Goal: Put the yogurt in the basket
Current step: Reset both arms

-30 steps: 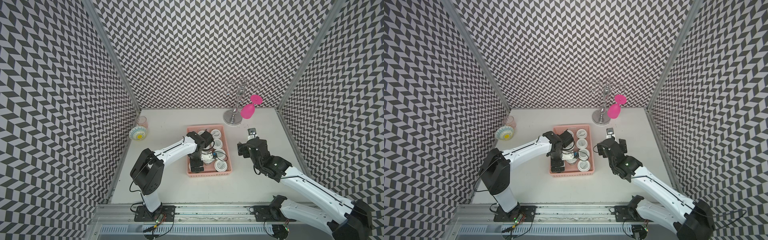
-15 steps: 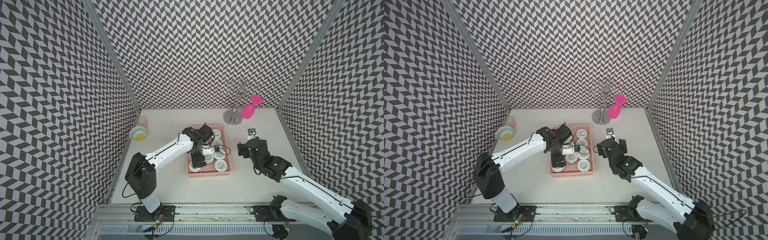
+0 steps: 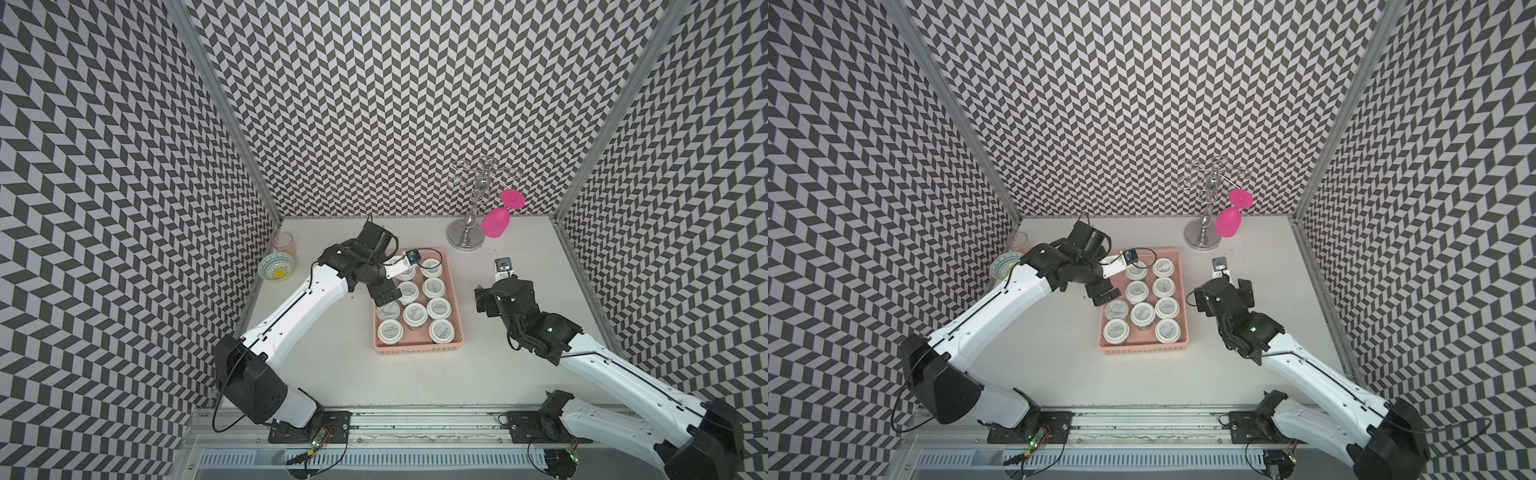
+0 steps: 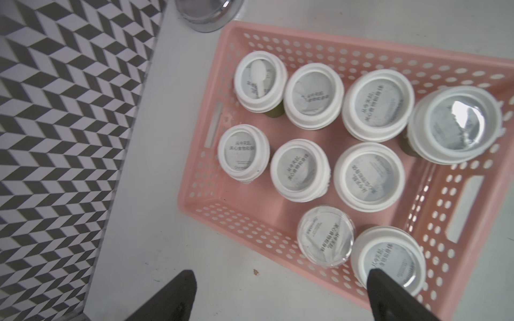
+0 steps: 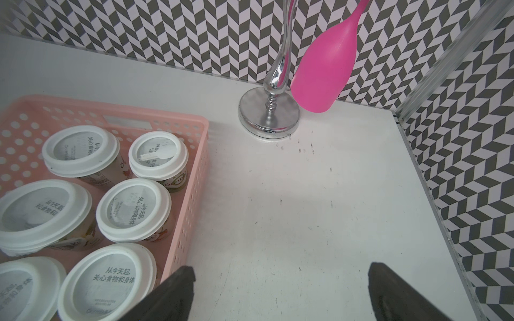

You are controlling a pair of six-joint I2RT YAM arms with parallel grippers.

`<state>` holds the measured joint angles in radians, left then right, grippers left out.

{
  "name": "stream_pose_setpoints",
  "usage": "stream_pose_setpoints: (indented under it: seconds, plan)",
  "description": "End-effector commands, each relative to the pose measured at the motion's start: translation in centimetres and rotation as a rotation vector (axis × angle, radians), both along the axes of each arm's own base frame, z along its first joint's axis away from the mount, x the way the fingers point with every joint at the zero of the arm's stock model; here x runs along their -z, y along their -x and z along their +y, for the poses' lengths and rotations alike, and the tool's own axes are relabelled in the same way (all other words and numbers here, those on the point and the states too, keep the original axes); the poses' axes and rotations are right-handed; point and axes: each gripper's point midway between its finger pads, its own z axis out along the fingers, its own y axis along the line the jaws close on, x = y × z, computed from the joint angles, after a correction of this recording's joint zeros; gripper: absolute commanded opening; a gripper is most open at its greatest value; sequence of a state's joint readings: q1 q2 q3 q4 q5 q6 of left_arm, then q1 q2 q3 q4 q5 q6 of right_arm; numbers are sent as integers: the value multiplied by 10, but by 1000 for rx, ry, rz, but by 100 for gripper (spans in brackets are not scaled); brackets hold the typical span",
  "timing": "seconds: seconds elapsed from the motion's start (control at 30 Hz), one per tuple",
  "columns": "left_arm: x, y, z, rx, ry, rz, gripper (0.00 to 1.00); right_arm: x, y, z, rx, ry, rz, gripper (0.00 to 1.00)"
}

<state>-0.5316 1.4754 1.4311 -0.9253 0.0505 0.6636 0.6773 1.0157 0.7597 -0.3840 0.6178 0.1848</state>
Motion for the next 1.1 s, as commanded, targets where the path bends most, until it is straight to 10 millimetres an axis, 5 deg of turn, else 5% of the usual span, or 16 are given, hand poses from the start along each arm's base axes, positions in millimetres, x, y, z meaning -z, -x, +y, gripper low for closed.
stream_pose_setpoints:
  seconds: [0.0, 0.17, 0.3, 0.6, 0.83, 1.07]
  plan:
    - [-15, -29, 9, -62, 121, -102, 100, -10, -6, 0, 13, -28, -65, 100]
    - [-18, -72, 50, -232, 291, -160, 100, -10, -10, -5, 35, -30, -122, 99]
    - [-13, -86, 71, -311, 384, -200, 100, -13, -12, -11, 54, -36, -197, 100]
    - [5, -94, 123, -540, 577, -332, 100, -36, -12, -31, 74, -49, -422, 99]
    - [34, -87, 134, -608, 649, -362, 100, -24, -23, -55, 181, -2, -408, 100]
    - [36, -88, 144, -641, 676, -463, 100, -7, -29, -86, 308, -52, -425, 100]
